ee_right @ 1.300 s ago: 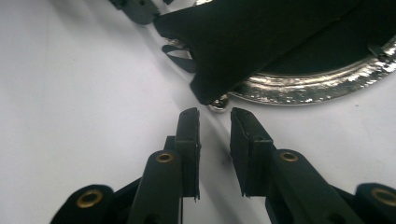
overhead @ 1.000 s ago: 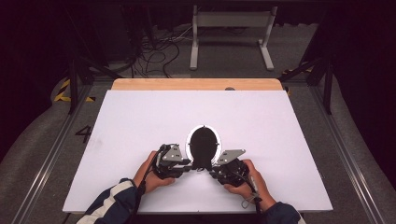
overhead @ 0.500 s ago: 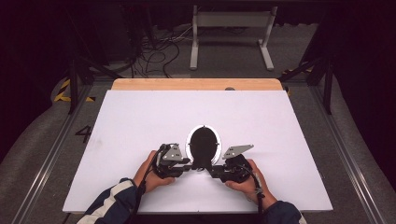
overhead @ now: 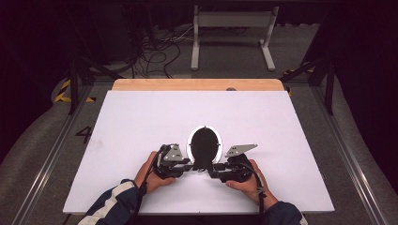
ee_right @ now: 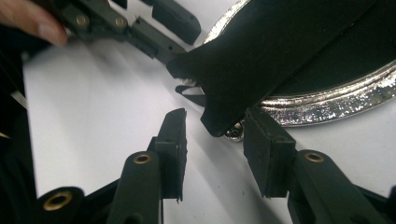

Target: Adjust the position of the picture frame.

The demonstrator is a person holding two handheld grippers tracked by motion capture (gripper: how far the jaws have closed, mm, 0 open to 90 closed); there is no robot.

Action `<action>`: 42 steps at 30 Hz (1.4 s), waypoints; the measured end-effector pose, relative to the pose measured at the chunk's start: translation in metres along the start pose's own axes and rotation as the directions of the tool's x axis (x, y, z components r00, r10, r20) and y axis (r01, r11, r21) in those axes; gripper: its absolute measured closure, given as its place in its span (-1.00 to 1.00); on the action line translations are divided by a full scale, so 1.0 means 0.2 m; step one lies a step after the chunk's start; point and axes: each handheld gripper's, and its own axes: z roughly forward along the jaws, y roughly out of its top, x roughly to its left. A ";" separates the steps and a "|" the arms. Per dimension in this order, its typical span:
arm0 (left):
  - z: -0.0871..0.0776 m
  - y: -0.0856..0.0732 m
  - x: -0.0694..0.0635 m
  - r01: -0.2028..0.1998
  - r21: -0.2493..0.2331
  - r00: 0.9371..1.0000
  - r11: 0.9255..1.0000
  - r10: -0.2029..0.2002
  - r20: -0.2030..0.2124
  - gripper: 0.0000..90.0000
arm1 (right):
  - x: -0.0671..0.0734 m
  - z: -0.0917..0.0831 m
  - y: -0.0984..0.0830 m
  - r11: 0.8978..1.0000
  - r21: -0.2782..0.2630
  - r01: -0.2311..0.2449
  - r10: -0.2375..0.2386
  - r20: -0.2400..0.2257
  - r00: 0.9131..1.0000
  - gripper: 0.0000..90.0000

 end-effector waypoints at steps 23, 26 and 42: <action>0.01 0.00 0.00 0.009 -0.009 1.000 1.000 -0.009 0.009 0.58 | 0.08 0.03 0.01 0.992 0.069 0.108 -0.118 0.160 0.980 0.52; 0.01 0.00 0.00 0.000 -0.009 1.000 1.000 0.000 0.005 0.58 | 0.06 0.02 0.01 0.997 0.040 0.073 -0.077 0.129 0.989 0.52; 0.01 0.01 -0.01 -0.027 0.004 1.000 1.000 0.027 0.000 0.53 | -0.09 0.02 -0.01 0.970 -0.098 -0.221 0.207 -0.134 0.969 0.39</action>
